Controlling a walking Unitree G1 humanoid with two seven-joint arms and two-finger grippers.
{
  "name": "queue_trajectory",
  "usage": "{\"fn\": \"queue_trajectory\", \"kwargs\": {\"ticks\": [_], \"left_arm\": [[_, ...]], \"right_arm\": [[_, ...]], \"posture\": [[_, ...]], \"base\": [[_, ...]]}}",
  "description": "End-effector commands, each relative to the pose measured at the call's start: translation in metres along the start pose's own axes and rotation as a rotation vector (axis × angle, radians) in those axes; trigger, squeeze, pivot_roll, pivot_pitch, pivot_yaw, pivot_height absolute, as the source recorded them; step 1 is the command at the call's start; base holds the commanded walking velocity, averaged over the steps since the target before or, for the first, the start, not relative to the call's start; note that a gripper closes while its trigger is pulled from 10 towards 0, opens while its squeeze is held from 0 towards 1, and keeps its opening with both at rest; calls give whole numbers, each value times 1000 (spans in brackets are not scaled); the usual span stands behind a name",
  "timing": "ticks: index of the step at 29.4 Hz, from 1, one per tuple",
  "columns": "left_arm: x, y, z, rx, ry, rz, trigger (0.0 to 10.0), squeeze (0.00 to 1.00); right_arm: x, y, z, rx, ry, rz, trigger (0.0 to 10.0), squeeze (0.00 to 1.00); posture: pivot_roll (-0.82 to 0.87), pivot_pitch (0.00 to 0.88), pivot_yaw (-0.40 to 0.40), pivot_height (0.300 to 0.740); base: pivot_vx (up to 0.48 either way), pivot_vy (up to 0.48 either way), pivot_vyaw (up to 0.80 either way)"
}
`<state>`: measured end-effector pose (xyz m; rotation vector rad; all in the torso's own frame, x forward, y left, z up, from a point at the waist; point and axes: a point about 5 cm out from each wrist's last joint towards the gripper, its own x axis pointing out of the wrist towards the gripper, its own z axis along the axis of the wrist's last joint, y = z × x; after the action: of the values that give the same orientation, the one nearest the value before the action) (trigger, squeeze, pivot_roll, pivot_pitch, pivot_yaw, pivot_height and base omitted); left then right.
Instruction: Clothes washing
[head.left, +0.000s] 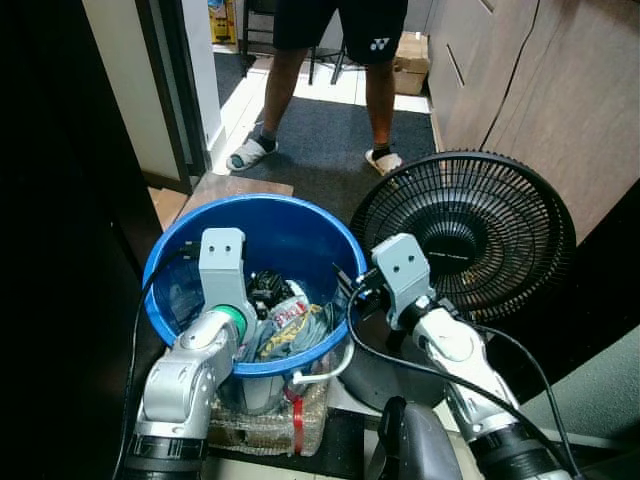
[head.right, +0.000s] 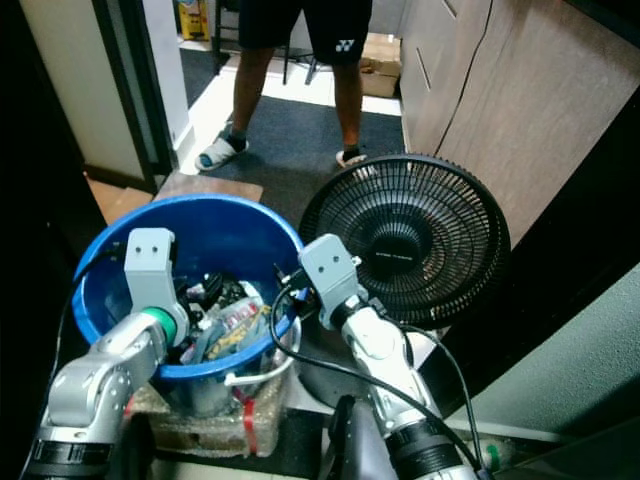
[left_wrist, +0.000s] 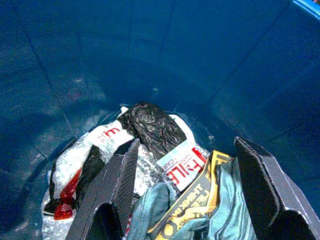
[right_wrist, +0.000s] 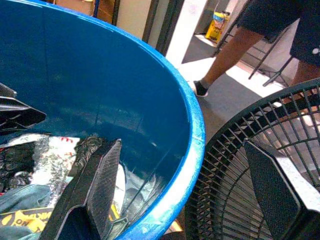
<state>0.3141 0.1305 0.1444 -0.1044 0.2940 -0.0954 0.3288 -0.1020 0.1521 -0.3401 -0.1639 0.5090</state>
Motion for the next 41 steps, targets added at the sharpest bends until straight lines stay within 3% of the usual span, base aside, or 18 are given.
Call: {"fn": "queue_trajectory", "kwargs": {"ticks": [1, 2, 3, 4, 5, 7, 17, 22, 25, 26, 27, 30, 31, 33, 34, 35, 36, 41], "left_arm": [[-2, 18, -40, 61, 139, 61, 10000, 0], [-2, 18, -40, 61, 139, 61, 10000, 0], [-2, 24, -43, 179, 127, 75, 10000, 0], [-2, 24, -43, 179, 127, 75, 10000, 0], [-3, 28, -46, 270, 121, 81, 10000, 0], [-3, 33, -46, 306, 123, 92, 10000, 0], [-3, 45, -44, 254, 157, 127, 10000, 0], [-3, 51, -48, 264, 172, 131, 10000, 0], [0, 36, -34, 129, 73, 41, 10000, 0], [0, 36, -34, 129, 73, 41, 10000, 0], [0, 28, -19, 63, -22, 10, 10000, 0], [0, 28, -19, 63, -22, 10, 10000, 0], [-1, 21, -2, 16, -118, -14, 10000, 0], [-3, 14, 17, -24, -203, -39, 10000, 0], [-6, 4, 44, -29, -318, -64, 10000, 0], [-6, 4, 44, -29, -318, -64, 10000, 0], [-7, -8, 74, -8, -438, -75, 10000, 0], [-1, -14, 83, 8, -463, -63, 10000, 0]], "right_arm": [[-3, 9, -15, 22, 74, 32, 10000, 0], [-3, 9, -15, 22, 74, 32, 10000, 0], [-3, 9, -14, 22, 72, 32, 10000, 0], [-3, 9, -14, 22, 72, 32, 10000, 0], [-3, 9, -14, 20, 71, 32, 10000, 0], [-3, 9, -15, 7, 77, 29, 10000, 0], [-1, 4, -30, -96, 197, -24, 10000, 0], [0, 4, -28, -87, 186, -33, 10000, 0], [2, 5, -16, 6, 109, -36, 10000, 0], [2, 5, -16, 6, 109, -36, 10000, 0], [2, 6, -13, 24, 88, -37, 10000, 0], [2, 6, -13, 24, 88, -37, 10000, 0], [2, 7, -12, 29, 79, -41, 10000, 0], [2, 8, -12, 34, 75, -43, 10000, 0], [2, 10, -12, 39, 71, -40, 10000, 0], [2, 10, -12, 39, 71, -40, 10000, 0], [3, 13, -11, 45, 66, -33, 10000, 0], [5, 15, -10, 50, 59, -22, 10000, 0]], "posture": [[118, 84, -25, 300], [118, 84, -25, 300], [119, 82, -25, 300], [119, 82, -25, 300], [119, 81, -25, 300], [119, 80, -24, 300], [122, 83, -20, 300], [123, 85, -19, 300], [121, 88, -18, 300], [121, 88, -18, 300], [121, 88, -18, 300], [121, 88, -18, 300], [121, 88, -18, 300], [116, 90, -19, 300], [119, 91, -22, 300], [119, 91, -22, 300], [124, 91, -25, 300], [121, 89, -23, 300]], "base": [[0, 0, 0], [0, 0, 0], [0, 0, 0], [0, 0, 0], [0, 0, 0], [0, 0, 0], [0, 0, 0], [0, 0, 0], [0, 0, 0], [0, 0, 0], [0, 0, 0], [0, 0, 0], [0, 0, 0], [0, 0, 0], [0, 0, 0], [0, 0, 0], [0, 0, 0], [0, 0, 0]]}}
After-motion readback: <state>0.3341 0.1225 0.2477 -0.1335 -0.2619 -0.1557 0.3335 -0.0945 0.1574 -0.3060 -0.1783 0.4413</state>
